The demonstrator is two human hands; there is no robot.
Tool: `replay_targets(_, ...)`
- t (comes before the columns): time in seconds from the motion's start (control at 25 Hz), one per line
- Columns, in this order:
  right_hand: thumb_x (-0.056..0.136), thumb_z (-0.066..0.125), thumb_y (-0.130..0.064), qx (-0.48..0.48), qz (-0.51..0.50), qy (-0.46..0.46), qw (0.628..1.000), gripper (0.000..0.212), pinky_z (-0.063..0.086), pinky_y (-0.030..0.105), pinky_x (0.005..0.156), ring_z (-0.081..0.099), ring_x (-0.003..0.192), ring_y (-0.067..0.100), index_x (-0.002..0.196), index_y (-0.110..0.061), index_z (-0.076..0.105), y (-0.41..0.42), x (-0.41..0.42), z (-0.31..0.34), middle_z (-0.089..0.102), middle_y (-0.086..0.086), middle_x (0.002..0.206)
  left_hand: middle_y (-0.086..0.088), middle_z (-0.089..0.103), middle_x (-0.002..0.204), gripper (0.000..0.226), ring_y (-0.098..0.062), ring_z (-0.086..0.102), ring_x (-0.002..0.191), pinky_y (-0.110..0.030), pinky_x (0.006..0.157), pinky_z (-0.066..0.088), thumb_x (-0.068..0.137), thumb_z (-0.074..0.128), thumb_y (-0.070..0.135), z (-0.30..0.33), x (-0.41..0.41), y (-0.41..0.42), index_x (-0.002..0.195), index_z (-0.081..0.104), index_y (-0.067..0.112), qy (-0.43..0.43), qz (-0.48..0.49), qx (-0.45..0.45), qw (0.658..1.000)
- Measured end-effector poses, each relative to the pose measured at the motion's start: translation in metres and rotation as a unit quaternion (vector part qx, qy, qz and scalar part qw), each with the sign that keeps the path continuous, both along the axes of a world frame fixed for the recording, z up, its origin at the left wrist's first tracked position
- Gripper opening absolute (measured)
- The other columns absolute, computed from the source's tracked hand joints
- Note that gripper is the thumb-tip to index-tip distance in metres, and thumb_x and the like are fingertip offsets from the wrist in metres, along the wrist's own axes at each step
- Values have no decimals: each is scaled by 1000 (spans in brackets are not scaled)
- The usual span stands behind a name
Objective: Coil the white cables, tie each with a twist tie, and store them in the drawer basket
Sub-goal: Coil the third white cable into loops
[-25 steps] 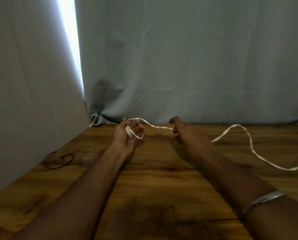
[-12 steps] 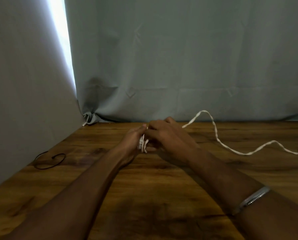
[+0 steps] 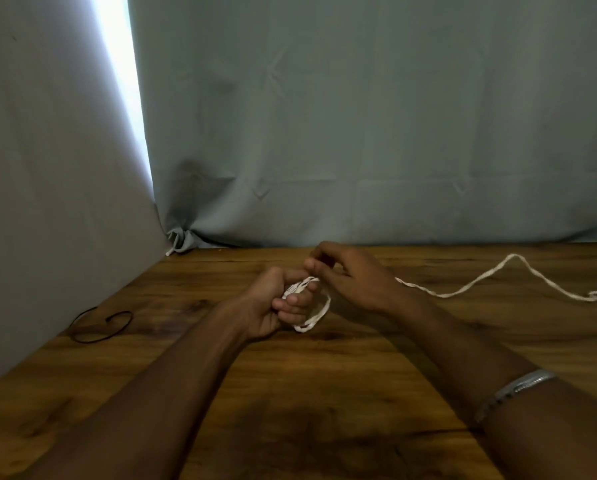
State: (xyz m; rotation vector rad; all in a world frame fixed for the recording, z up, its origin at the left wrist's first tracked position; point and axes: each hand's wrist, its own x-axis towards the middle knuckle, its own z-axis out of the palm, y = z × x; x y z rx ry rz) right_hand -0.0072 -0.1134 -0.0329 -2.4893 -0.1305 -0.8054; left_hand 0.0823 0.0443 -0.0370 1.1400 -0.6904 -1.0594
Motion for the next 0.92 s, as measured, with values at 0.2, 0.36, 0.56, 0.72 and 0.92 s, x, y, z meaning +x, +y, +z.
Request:
replay_targets(0.2,104,54,-32,295,137,100,940,45,48,27,68,66,65,16,67,-22,77,8,-2,2,68,8,63,3,34,40,41,-2,27,22,-14,27,24,103,44,31,3,2,-3,66,50,13,53,32,-60,996)
replay_targets(0.36,101,62,-27,384,106,80,914,40,43,23,48,52,44,19,63,-19,71,13,-1,5,48,1,48,8,37,52,34,-2,29,31,-14,32,28,103,53,40,1,-4,-13,80,53,16,-38,144,-66,987)
replay_targets(0.56,89,79,-18,550,48,-10,833,35,35,21,39,34,38,8,115,-10,56,17,14,4,46,0,55,7,29,43,44,-5,25,30,-24,46,48,108,42,38,1,-2,-19,71,46,16,-3,133,-68,989)
replay_targets(0.72,89,79,-19,605,57,-31,794,37,38,22,40,34,37,7,114,-14,52,14,18,4,45,-4,48,8,28,41,41,-5,24,29,-23,47,39,109,32,27,6,-11,-16,74,49,12,87,74,-123,986)
replay_targets(0.92,95,72,-23,584,103,-13,805,23,40,22,40,42,37,11,102,-7,57,19,17,-4,48,-2,47,9,25,40,40,-2,21,26,-16,31,28,110,35,25,5,-15,-15,74,46,12,72,118,-125,983)
